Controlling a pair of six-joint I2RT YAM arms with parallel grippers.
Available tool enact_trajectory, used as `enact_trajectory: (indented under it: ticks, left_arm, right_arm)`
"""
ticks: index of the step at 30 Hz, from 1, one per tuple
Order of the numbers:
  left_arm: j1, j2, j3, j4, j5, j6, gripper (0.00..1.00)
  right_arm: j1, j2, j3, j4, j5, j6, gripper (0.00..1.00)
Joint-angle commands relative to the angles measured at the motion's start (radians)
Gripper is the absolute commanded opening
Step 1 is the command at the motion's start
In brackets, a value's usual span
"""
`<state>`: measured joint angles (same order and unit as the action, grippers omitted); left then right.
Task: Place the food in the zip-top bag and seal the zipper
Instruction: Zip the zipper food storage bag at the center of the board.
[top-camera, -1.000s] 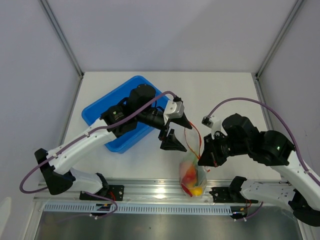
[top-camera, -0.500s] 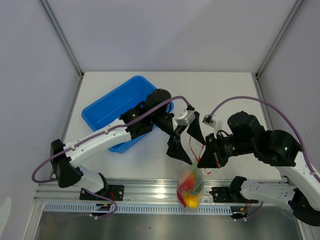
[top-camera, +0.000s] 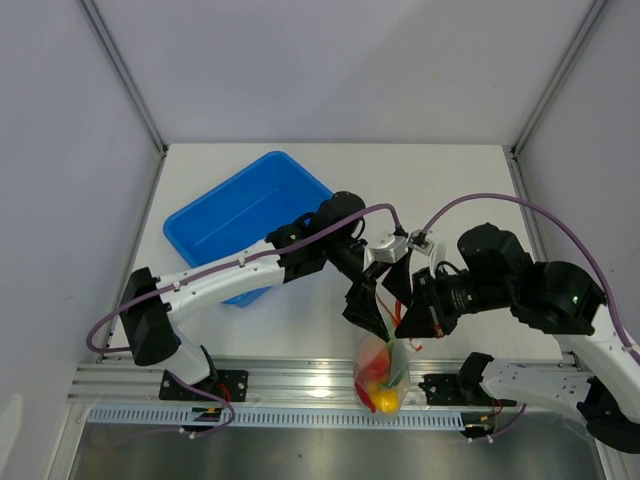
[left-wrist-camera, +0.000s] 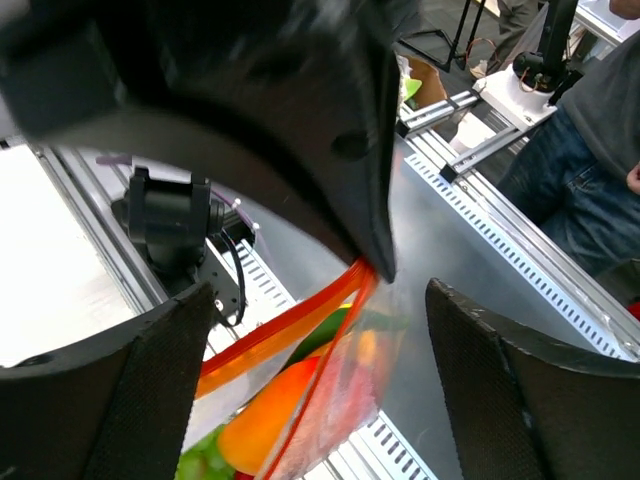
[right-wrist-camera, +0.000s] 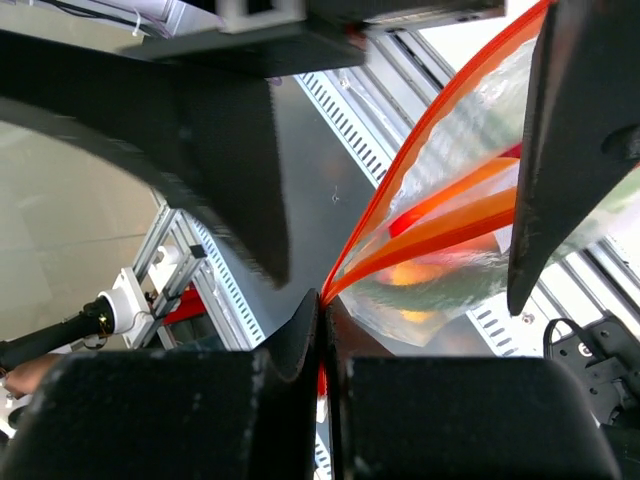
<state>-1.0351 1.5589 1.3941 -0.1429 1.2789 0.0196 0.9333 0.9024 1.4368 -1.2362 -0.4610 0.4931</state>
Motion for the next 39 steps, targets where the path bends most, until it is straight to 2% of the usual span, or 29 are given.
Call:
enact_trajectory:
  ticks: [1,3,7,11,12,14,18,20,21,22,24,25,28,30,34,39]
  left_arm:
    - [-0.008,0.018,-0.021,-0.034,0.019,0.080,0.85]
    - [-0.008,0.020,-0.033,-0.014,0.008,0.071,0.81]
    - [-0.006,0.009,-0.030,-0.087,-0.079,0.114,0.52]
    - [-0.003,-0.014,-0.033,-0.139,-0.167,0.146,0.41]
    - [0.000,-0.025,-0.033,-0.158,-0.206,0.146,0.33]
    - [0.004,-0.031,-0.024,-0.191,-0.240,0.157,0.26]
    - [0.012,-0.051,-0.014,-0.293,-0.328,0.168,0.01]
    - [0.020,-0.069,-0.024,-0.303,-0.401,0.155,0.01]
    - [0.023,-0.077,-0.033,-0.308,-0.414,0.140,0.00]
    - [0.024,-0.088,-0.038,-0.310,-0.479,0.122,0.01]
    - [0.032,-0.095,-0.034,-0.325,-0.510,0.096,0.01]
    - [0.032,-0.099,-0.032,-0.336,-0.585,0.071,0.00]
    - [0.035,-0.094,-0.004,-0.366,-0.674,-0.001,0.01]
    - [0.037,-0.071,0.019,-0.411,-0.739,-0.056,0.01]
    - [0.037,-0.037,0.029,-0.438,-0.750,-0.090,0.00]
    - [0.047,-0.031,0.031,-0.445,-0.741,-0.127,0.01]
  right_arm:
    - [0.004,-0.019,0.042,0.058,-0.018,0.010,0.00]
    - [0.004,-0.025,0.039,0.058,-0.007,0.013,0.00]
    - [0.004,-0.031,0.025,0.044,0.005,0.007,0.00]
    - [0.004,-0.037,0.011,0.027,0.045,0.002,0.00]
    - [0.004,-0.040,-0.001,0.020,0.056,0.001,0.00]
    - [0.004,-0.039,-0.015,0.014,0.077,-0.005,0.00]
    - [0.004,-0.031,-0.038,0.003,0.166,-0.014,0.00]
    - [0.004,-0.028,-0.052,0.014,0.218,-0.021,0.09]
    - [0.004,-0.026,-0.058,0.017,0.235,-0.022,0.23]
    - [0.004,-0.025,-0.070,0.020,0.255,-0.021,0.30]
    - [0.004,-0.022,-0.084,0.037,0.304,-0.021,0.45]
    - [0.004,-0.022,-0.099,0.041,0.323,-0.022,0.48]
    - [0.002,-0.025,-0.131,0.070,0.406,-0.019,0.61]
    - [-0.004,-0.030,-0.167,0.099,0.453,-0.019,0.67]
    - [-0.065,-0.049,-0.234,0.159,0.453,-0.042,0.67]
    - [-0.235,-0.120,-0.369,0.299,0.306,-0.103,0.60]
